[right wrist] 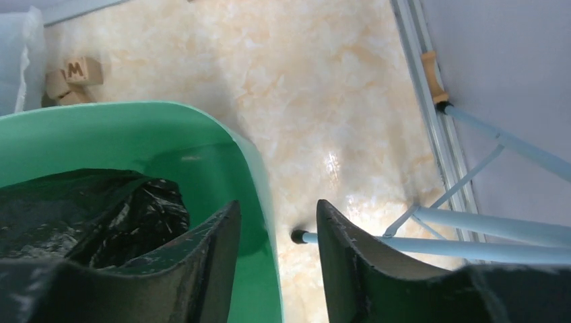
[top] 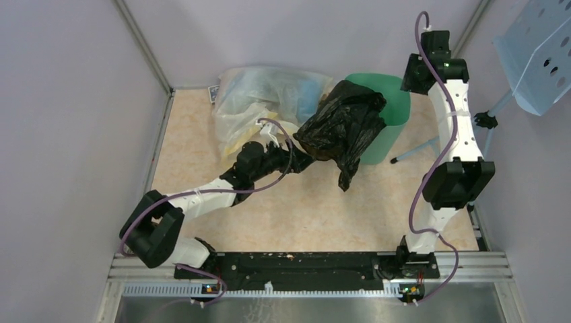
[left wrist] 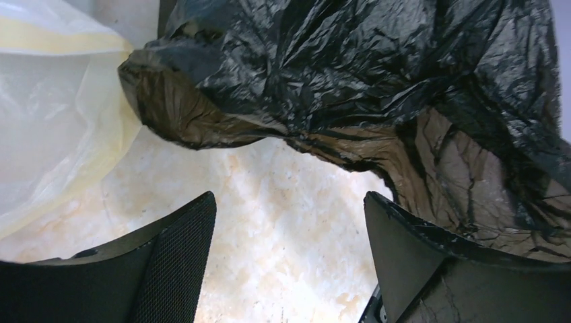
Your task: Put the trash bags into the trash bin
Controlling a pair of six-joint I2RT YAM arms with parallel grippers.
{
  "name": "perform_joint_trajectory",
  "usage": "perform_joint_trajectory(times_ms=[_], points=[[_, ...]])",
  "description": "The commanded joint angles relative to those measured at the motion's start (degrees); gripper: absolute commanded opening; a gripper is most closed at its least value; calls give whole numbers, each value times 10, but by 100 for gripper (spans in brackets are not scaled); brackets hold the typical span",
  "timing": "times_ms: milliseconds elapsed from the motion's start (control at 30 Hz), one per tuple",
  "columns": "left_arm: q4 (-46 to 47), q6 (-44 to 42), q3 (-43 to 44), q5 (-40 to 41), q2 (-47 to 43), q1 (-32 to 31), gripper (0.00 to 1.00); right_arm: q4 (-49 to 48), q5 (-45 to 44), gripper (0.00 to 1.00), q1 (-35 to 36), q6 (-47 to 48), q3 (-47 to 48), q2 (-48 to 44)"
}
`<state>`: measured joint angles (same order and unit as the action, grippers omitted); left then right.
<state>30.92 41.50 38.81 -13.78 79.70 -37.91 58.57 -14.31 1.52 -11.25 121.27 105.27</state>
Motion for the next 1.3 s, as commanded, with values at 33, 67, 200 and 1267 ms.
perform_joint_trajectory(times_ms=[33, 67, 200, 1267], points=[[106, 15, 8, -33, 8, 4, 86, 4, 40, 42, -5, -8, -34, -11], [118, 22, 9, -40, 12, 5, 86, 1, 43, 40, -5, -9, -43, -16], [159, 57, 12, -51, 39, 9, 90, -9, 58, 37, -5, -13, -68, -30], [-13, 34, 123, -40, -55, 28, 0, 61, 86, 0, 51, -18, -148, -99]])
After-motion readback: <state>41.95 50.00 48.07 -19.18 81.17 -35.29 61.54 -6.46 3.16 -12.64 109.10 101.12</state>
